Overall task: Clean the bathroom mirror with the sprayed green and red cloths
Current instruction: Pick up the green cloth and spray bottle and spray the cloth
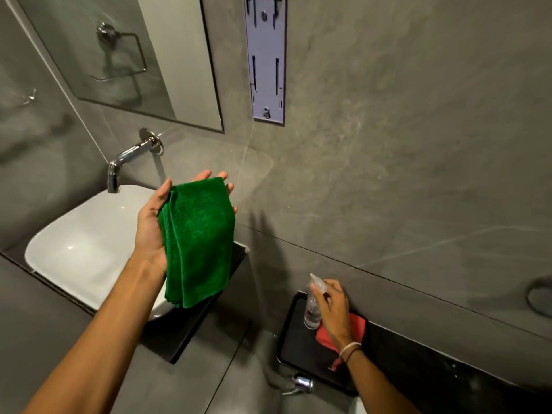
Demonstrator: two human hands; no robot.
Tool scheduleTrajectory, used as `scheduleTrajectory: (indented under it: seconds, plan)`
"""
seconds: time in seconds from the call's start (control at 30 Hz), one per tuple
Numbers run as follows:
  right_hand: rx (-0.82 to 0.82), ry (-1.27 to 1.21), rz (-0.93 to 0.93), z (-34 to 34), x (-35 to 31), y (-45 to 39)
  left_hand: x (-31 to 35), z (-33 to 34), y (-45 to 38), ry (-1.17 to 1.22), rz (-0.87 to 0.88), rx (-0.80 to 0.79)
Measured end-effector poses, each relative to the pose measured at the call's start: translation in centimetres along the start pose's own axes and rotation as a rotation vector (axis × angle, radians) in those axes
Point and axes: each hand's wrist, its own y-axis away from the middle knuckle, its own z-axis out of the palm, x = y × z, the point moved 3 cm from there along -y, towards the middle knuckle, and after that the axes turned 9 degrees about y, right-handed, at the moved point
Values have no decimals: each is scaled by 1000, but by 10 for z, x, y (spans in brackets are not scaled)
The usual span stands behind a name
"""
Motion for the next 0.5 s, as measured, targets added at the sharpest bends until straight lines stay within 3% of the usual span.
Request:
scheduleTrajectory:
  seconds: [0.27, 0.5]
  plan:
    - [4, 44, 22, 9, 39, -12, -4, -4, 10, 18, -15, -5]
    - [31, 143, 74, -2, 25, -7, 5, 11, 9, -20, -6, -24]
